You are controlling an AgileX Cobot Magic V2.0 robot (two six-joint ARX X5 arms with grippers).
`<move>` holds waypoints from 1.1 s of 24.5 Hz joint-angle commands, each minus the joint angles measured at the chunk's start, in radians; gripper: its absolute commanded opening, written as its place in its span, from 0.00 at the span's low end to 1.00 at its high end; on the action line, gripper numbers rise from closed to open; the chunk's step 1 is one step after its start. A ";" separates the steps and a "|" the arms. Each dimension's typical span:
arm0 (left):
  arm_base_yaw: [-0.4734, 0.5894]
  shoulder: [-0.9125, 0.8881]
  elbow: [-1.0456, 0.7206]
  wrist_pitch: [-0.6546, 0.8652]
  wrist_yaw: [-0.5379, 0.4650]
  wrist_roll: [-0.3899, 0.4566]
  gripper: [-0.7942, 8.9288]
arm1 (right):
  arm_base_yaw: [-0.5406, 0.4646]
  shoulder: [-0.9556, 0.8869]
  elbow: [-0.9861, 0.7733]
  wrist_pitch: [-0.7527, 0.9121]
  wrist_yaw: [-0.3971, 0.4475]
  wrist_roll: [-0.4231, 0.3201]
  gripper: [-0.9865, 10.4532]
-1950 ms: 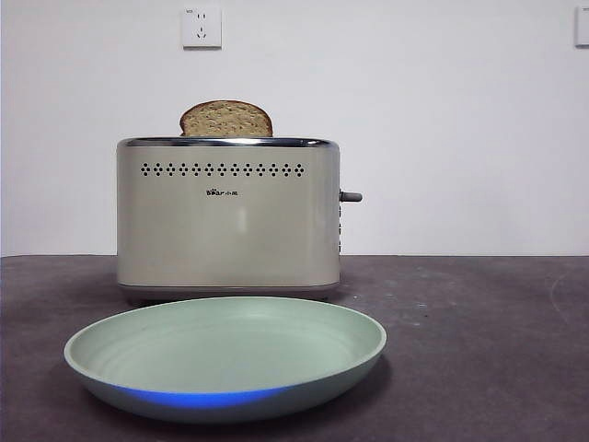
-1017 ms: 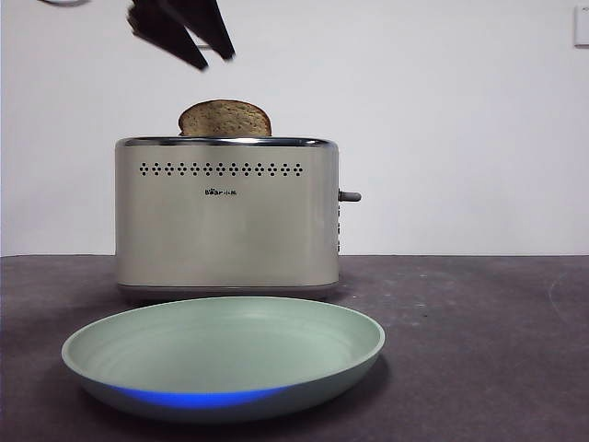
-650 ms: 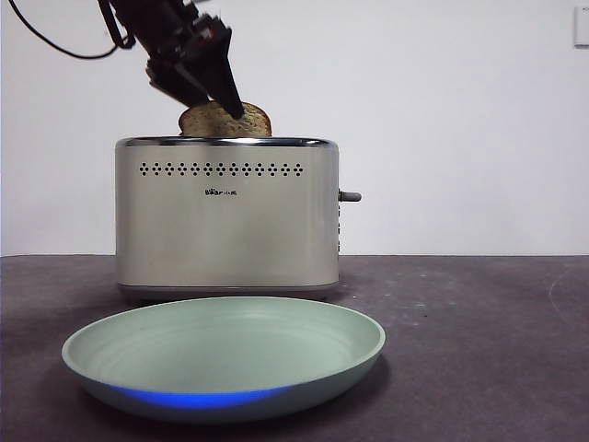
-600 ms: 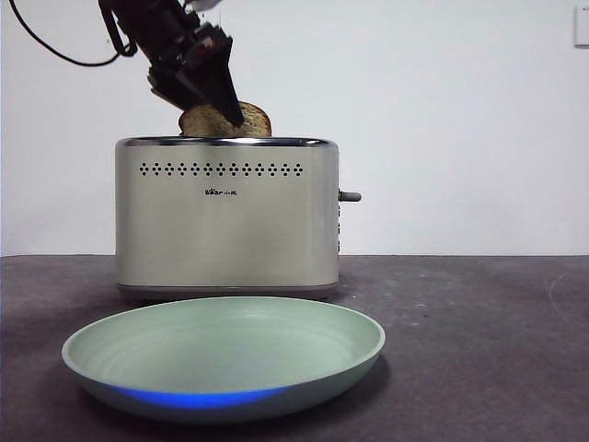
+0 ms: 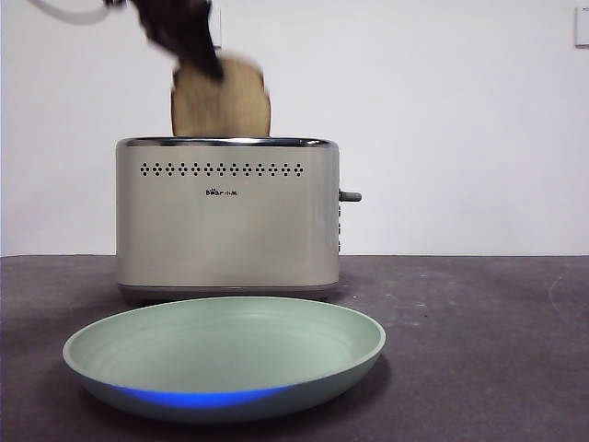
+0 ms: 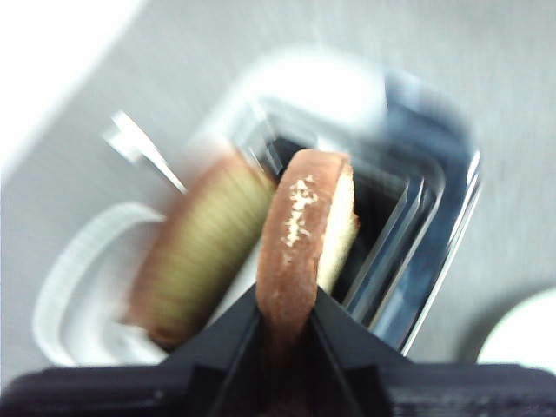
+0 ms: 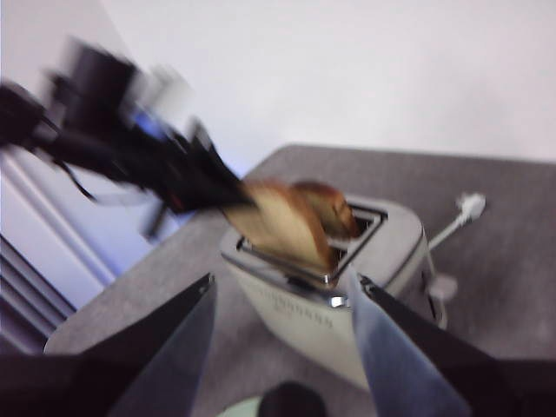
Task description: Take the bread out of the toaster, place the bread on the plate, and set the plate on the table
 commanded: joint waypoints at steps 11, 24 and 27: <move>-0.013 -0.313 0.188 -0.308 0.109 -0.262 0.08 | 0.075 0.190 0.003 -0.348 0.044 -0.171 0.31; -0.110 -0.481 0.059 -0.474 0.102 -0.297 0.08 | 0.248 0.469 0.003 -0.377 0.229 -0.211 0.31; -0.130 -0.562 -0.083 -0.450 0.100 -0.316 0.08 | 0.269 0.532 0.003 -0.376 0.259 -0.217 0.31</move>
